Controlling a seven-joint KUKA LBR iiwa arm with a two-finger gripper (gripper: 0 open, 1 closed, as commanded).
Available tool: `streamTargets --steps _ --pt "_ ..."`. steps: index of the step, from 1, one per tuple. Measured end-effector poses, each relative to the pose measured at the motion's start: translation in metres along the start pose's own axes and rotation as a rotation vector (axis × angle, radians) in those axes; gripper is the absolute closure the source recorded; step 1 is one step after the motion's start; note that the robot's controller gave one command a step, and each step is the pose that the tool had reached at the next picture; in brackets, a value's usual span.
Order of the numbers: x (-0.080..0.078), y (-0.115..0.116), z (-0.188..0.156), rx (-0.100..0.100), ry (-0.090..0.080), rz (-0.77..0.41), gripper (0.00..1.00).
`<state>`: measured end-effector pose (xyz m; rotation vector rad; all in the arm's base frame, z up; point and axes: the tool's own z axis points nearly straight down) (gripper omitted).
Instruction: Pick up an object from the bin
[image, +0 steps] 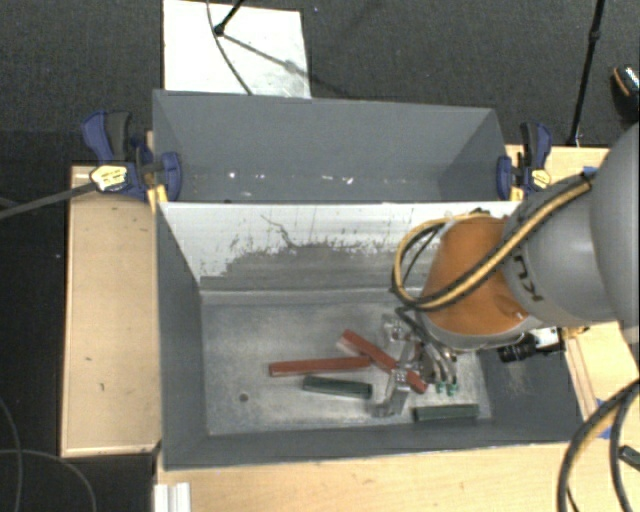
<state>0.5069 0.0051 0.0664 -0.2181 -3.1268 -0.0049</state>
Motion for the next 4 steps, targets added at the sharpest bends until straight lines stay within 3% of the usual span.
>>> streamTargets --steps 1,2,3,4 --pt "-0.016 -0.034 -0.036 0.003 -0.014 0.007 0.0" --pt "0.018 -0.034 -0.033 0.001 -0.007 0.194 0.0" --pt "0.005 -0.035 -0.003 0.001 -0.007 0.399 0.0" --pt "0.005 -0.035 -0.003 0.001 -0.007 0.395 0.0"
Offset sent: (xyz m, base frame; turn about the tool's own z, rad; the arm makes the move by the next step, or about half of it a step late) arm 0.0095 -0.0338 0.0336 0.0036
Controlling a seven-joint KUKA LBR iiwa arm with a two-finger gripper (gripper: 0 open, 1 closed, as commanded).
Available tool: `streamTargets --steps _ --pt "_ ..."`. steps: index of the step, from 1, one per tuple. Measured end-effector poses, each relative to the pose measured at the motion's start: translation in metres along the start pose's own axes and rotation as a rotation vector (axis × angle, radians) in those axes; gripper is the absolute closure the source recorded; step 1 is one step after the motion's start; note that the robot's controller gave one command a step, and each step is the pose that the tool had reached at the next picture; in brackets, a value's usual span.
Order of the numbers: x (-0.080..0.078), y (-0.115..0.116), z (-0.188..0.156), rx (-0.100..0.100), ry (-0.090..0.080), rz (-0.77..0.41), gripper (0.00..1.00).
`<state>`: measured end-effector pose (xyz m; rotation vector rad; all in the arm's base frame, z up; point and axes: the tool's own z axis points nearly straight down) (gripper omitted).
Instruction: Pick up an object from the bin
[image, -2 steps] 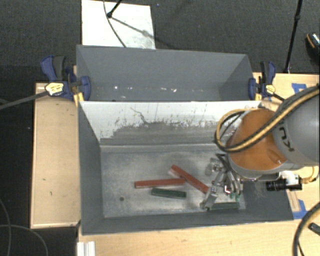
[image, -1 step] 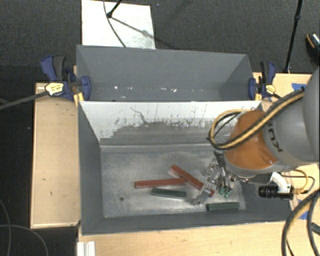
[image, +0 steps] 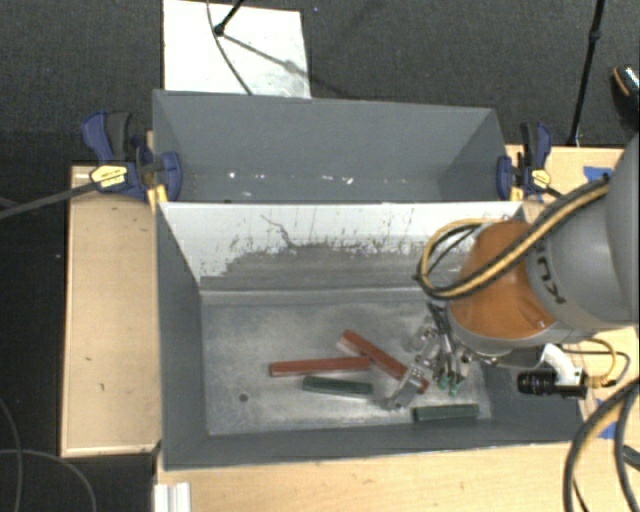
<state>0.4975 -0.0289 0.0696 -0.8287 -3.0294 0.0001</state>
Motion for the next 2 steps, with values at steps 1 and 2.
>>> streamTargets --steps 1,2 --pt "0.0 0.0 0.0 0.0 0.0 -0.003 1.0" --pt "0.0 0.0 -0.017 -0.002 -0.004 -0.01 1.0"
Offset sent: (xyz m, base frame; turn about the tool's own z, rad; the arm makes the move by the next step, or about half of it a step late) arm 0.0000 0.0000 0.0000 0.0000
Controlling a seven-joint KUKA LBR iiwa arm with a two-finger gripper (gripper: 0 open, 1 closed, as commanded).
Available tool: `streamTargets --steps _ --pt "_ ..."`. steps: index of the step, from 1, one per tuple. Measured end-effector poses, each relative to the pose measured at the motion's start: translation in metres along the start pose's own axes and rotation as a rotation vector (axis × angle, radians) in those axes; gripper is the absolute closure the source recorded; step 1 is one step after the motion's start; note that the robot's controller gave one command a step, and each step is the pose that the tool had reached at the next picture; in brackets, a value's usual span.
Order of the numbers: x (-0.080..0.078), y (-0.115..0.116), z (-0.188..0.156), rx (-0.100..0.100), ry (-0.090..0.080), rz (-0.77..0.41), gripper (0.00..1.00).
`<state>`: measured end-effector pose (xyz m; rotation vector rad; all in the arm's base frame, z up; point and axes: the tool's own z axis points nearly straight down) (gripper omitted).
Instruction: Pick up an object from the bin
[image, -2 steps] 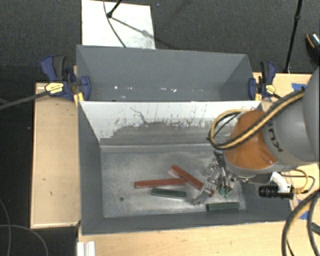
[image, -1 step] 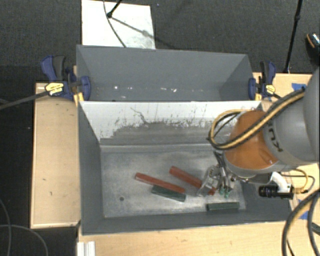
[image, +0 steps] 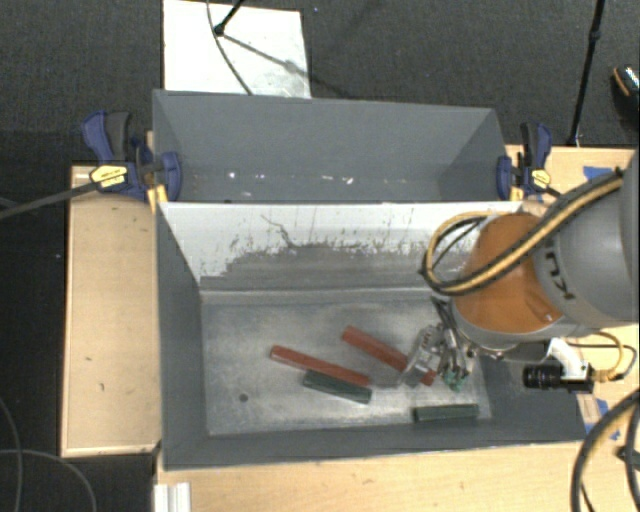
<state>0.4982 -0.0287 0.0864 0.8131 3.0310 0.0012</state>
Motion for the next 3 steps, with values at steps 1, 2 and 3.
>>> streamTargets --steps 1,2,3 --pt "-0.002 0.001 -0.058 -0.002 -0.003 -0.007 1.0" --pt "-0.002 0.001 -0.059 0.0 -0.001 -0.013 1.0" --pt "-0.004 0.002 -0.113 -0.002 -0.003 -0.021 1.0"
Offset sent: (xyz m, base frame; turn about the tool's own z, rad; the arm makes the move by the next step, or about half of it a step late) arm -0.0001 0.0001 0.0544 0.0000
